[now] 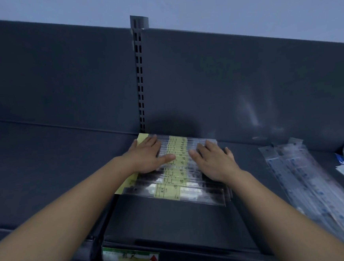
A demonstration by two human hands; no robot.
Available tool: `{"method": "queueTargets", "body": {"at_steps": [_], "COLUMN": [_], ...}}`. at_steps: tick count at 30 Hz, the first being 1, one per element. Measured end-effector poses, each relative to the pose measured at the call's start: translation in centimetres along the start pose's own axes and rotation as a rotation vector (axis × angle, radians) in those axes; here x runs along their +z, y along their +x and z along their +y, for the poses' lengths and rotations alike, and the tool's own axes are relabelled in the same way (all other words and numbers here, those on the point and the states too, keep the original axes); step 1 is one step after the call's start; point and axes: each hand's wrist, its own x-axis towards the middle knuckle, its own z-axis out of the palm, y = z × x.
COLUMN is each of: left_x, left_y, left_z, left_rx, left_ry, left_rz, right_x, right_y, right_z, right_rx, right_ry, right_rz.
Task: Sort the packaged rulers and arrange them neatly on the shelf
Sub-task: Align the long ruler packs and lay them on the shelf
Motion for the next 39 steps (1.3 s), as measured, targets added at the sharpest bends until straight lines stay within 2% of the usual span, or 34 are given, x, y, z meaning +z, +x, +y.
{"method": "queueTargets", "body": {"at_steps": [4, 11, 18, 21, 24, 29, 33, 39], "left_x": [0.2, 0.9, 1.2, 1.4, 1.9, 1.9, 2.6, 2.6], "left_y": [-0.2, -1.2, -2.7, -3.5, -4.4, -6.0, -7.1, -7.8], "left_z": [0.0, -0.4, -0.6, -0.9, -1.2, -1.4, -1.2, -0.8], "left_rx": [0.008, 0.014, 0.034, 0.024, 0.050, -0.026, -0.037, -0.028], "left_ry": [-0.001, -0.001, -0.023, -0.091, -0.066, -0.213, -0.183, -0.319], "left_rz": [-0.028, -0.008, -0.010, 0.060, 0.014, 0.111, 0.021, 0.051], "right_x": [0.1, 0.6, 0.7, 0.7, 0.8, 0.9, 1.5, 1.4], "right_y": [-0.6, -1.6, -2.8, -3.4, -4.0, -5.2, -6.2, -6.9], "right_z": [-0.3, -0.3, -0.2, 0.1, 0.3, 0.4, 0.3, 0.1], "right_rx": [0.004, 0.007, -0.005, -0.017, -0.039, -0.002, 0.009, 0.025], "right_ry": [0.009, 0.022, 0.000, 0.010, 0.029, 0.126, 0.030, 0.050], "right_rz": [-0.089, -0.038, -0.065, -0.028, -0.057, 0.003, -0.078, -0.068]}}
